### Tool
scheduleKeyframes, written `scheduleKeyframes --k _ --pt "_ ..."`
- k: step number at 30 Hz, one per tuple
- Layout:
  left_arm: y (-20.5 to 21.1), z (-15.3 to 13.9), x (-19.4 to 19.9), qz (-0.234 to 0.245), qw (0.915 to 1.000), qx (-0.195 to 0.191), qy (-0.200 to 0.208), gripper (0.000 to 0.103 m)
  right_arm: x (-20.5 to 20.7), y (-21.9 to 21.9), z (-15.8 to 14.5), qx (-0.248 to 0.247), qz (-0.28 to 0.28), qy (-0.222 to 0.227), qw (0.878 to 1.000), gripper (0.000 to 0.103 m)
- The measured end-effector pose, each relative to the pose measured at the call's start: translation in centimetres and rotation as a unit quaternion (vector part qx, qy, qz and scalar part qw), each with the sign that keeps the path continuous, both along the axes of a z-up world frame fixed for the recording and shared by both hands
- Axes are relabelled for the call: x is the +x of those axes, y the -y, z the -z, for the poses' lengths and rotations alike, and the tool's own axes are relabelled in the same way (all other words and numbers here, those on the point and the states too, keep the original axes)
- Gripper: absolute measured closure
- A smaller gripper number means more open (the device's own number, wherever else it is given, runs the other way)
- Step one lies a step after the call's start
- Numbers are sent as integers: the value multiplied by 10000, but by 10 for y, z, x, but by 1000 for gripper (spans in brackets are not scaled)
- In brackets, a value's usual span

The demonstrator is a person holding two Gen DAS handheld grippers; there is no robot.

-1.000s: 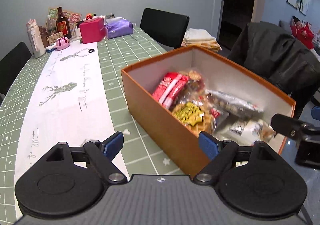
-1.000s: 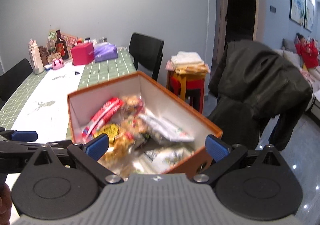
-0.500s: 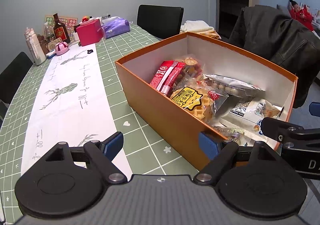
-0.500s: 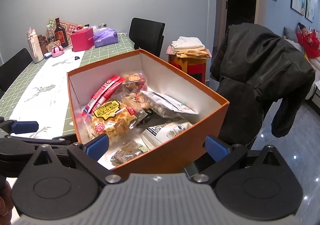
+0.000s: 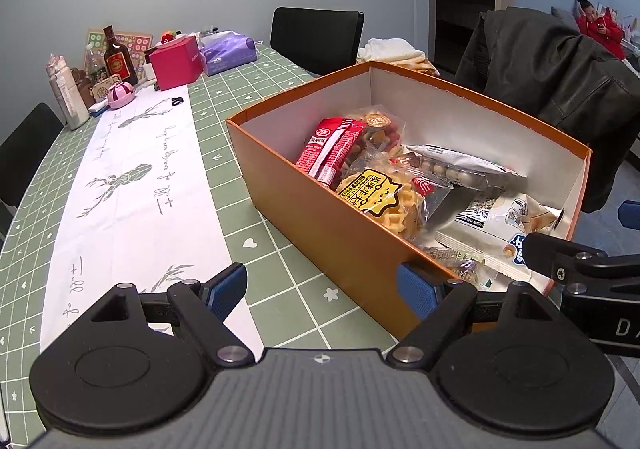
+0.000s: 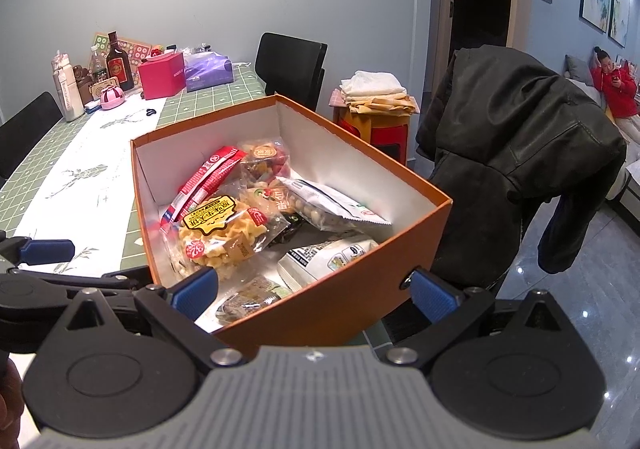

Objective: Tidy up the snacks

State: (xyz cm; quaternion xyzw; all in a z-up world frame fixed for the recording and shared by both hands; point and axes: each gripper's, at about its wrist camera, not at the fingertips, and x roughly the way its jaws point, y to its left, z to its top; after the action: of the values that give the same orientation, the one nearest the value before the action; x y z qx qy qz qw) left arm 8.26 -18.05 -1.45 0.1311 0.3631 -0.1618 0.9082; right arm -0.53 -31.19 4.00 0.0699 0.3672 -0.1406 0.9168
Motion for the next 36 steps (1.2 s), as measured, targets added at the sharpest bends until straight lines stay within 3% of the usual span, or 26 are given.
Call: scheduleKeyframes --k 36 --pt "2 -2 -1 -1 10000 26 17 4 -2 -1 -2 -35 31 -18 10000 3"
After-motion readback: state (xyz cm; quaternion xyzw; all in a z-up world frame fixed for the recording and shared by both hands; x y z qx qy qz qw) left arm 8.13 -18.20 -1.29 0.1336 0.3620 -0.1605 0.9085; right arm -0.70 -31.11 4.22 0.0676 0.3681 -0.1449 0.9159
